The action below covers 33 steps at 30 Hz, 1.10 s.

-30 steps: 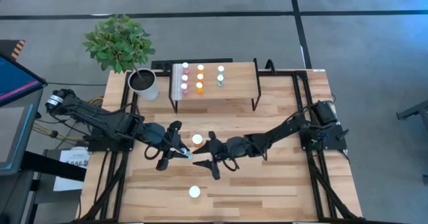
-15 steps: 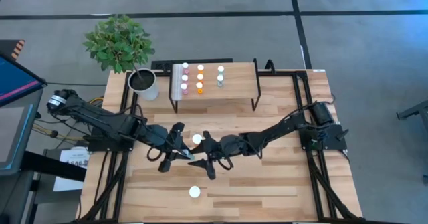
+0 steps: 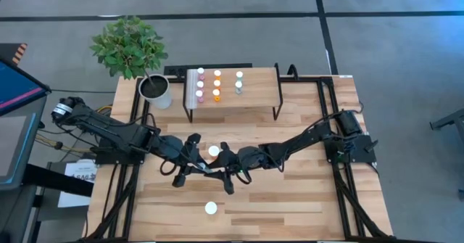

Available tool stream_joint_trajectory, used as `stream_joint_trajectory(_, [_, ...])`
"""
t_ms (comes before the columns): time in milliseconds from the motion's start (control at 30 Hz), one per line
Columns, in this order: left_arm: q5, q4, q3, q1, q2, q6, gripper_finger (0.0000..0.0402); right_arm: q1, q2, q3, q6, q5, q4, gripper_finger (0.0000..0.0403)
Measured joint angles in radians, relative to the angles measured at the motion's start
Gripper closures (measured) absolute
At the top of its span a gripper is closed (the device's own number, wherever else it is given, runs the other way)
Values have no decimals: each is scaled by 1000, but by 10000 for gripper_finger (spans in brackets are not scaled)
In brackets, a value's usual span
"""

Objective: Pick and place medicine bottles onto shelf by color
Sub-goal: Put the blue pill bottle on the shelf aligned with the other blue pill bottles

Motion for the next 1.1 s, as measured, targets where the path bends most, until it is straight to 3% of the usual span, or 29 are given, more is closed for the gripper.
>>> stream_joint_trajectory(167, [0, 0, 0, 0, 0, -22, 291, 0, 0, 0, 0, 0, -3, 285])
stream_joint_trajectory(433, [-20, 5, 0, 0, -1, -25, 228, 0, 0, 0, -2, 0, -8, 281])
stream_joint_trajectory(667, [-104, 4, -1, -3, -85, 8, 186, -7, -1, 0, -11, 2, -9, 282])
stream_joint_trajectory(933, [-205, 10, -12, -74, -227, 48, 175, -13, -1, 0, -30, 2, -12, 281])
stream_joint_trajectory(1100, [-277, 113, -102, -146, -307, 67, 175, -13, -1, 0, -41, 2, -11, 281])
